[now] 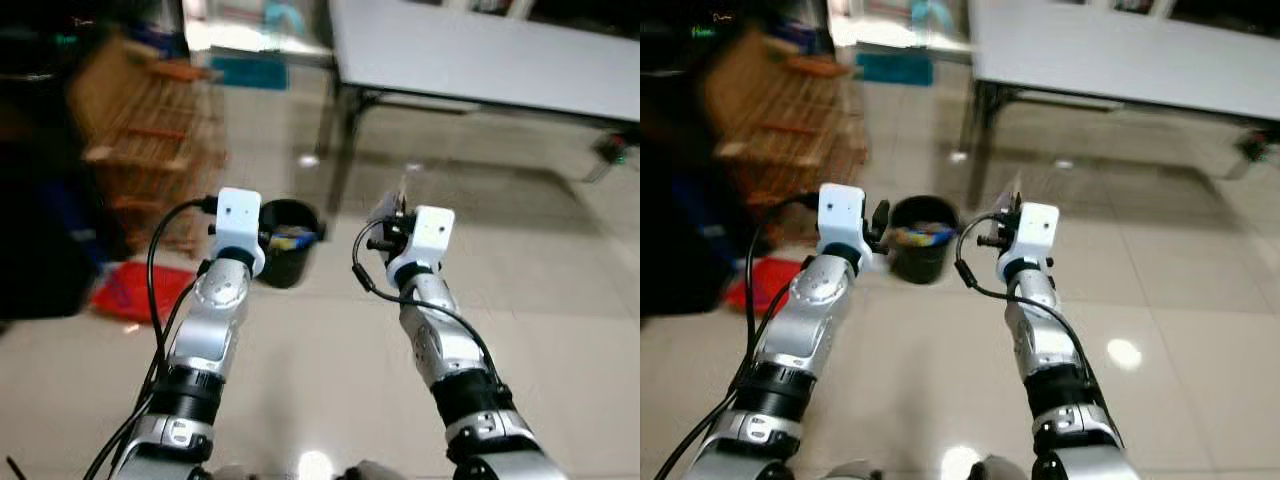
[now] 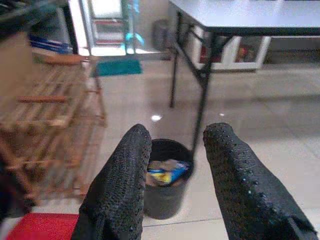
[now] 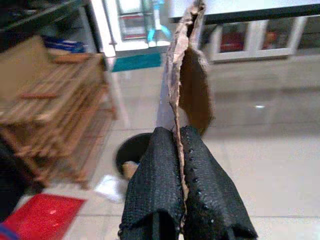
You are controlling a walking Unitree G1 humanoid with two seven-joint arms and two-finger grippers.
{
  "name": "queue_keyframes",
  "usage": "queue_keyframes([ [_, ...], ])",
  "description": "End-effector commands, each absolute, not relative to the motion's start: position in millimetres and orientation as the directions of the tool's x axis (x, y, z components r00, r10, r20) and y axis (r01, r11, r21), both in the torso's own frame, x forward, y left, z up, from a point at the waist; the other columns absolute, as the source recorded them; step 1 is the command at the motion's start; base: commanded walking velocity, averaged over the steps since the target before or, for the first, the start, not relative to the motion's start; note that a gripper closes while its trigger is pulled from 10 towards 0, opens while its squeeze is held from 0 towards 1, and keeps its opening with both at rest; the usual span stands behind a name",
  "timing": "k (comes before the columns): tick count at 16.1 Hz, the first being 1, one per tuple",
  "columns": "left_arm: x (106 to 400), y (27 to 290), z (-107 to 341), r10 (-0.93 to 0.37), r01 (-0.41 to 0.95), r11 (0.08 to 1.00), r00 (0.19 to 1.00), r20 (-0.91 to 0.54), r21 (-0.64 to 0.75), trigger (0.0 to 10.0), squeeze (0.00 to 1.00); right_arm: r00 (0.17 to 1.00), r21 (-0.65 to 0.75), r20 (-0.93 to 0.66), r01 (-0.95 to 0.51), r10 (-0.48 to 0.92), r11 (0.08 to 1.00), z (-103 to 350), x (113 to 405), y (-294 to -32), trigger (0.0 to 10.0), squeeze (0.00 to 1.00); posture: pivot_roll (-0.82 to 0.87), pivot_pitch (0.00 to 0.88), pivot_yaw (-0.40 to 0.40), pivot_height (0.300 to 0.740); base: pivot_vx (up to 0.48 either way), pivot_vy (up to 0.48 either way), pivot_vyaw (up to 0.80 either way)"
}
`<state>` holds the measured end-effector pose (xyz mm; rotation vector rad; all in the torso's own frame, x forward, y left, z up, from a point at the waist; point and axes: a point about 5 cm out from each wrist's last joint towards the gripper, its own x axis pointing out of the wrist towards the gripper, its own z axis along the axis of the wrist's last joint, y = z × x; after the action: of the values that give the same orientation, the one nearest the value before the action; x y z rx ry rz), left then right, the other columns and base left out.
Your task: Picking trash to rubbish bin
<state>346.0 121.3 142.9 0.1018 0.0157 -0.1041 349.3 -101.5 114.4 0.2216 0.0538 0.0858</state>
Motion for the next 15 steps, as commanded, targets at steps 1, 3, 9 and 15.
queue_keyframes([
  [1,345.4,108.1,143.5,-0.136,0.138,0.985,0.99,-0.019,0.101,10.0,0.0,0.997,0.214,-0.057,-0.036,0.049,0.976,111.7,349.3,-117.1,10.0,0.0,-0.02,0.087,-0.115,0.74,0.0,0.285,0.0],
  [3,345.3,109.5,141.5,-0.129,0.131,0.984,0.991,-0.019,0.125,10.0,0.0,0.997,0.214,-0.059,-0.038,0.051,0.976,111.4,349.3,-117.2,10.0,0.0,-0.02,0.088,-0.116,0.74,0.0,0.0,0.0],
  [9,344.4,112.3,136.1,-0.123,0.127,0.987,0.991,-0.047,0.095,10.0,0.0,0.996,0.211,-0.067,-0.045,0.06,0.977,109.9,349.3,-116.8,10.0,0.0,-0.02,0.08,-0.115,0.74,0.075,0.0,0.0],
  [15,345.3,115.0,136.2,-0.108,0.113,0.988,0.993,-0.05,0.109,10.0,0.0,0.992,0.198,-0.089,-0.07,0.089,0.978,106.4,348.9,-114.1,10.0,0.0,-0.02,0.078,-0.116,0.74,0.453,0.0,0.0],
])
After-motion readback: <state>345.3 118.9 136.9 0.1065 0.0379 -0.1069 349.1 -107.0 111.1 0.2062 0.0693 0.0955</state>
